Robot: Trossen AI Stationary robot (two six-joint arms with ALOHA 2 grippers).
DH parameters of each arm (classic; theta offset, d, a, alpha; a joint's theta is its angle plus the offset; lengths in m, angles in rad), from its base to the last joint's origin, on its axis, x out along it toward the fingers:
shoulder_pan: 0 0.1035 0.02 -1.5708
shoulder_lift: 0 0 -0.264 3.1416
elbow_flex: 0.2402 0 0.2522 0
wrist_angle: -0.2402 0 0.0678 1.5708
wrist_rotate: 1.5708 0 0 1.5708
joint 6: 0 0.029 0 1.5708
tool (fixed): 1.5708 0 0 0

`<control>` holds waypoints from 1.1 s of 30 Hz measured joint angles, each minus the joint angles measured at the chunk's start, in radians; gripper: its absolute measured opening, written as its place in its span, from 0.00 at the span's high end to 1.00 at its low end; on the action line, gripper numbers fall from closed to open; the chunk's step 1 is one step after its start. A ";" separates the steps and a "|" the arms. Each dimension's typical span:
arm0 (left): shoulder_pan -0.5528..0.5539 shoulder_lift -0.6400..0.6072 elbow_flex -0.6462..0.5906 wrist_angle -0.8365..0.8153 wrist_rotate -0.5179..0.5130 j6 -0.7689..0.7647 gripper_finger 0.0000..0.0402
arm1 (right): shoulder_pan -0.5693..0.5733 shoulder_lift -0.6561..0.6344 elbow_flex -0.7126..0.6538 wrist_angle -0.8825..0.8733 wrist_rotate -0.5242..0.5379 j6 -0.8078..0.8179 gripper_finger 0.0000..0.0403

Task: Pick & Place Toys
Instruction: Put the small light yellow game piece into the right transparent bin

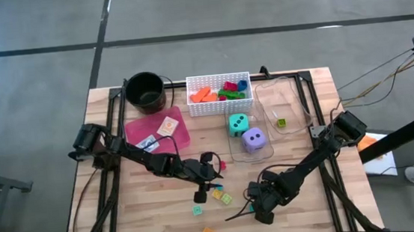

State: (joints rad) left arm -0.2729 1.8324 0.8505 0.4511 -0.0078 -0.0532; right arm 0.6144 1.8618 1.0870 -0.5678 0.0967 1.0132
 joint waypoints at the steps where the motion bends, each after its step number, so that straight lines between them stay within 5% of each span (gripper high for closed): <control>1: 0.000 0.000 0.000 0.000 0.000 0.000 0.63 | 0.000 0.000 0.000 -0.001 0.000 0.000 0.51; 10: 0.001 0.000 0.000 0.000 0.000 0.000 0.63 | 0.000 -0.001 -0.001 -0.004 0.000 0.000 0.65; 19: 0.001 0.000 0.000 0.000 0.000 0.000 0.63 | 0.000 0.000 -0.001 -0.003 0.001 -0.006 0.53; 27: 0.000 0.000 0.000 0.000 0.000 0.000 0.63 | -0.005 -0.001 -0.001 -0.002 0.005 -0.005 0.65; 33: 0.000 0.000 0.000 0.000 0.000 0.000 0.63 | -0.006 -0.002 -0.002 0.002 0.007 -0.004 0.61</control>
State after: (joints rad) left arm -0.2726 1.8324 0.8505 0.4515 -0.0078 -0.0532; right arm 0.6083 1.8599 1.0855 -0.5663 0.1039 1.0088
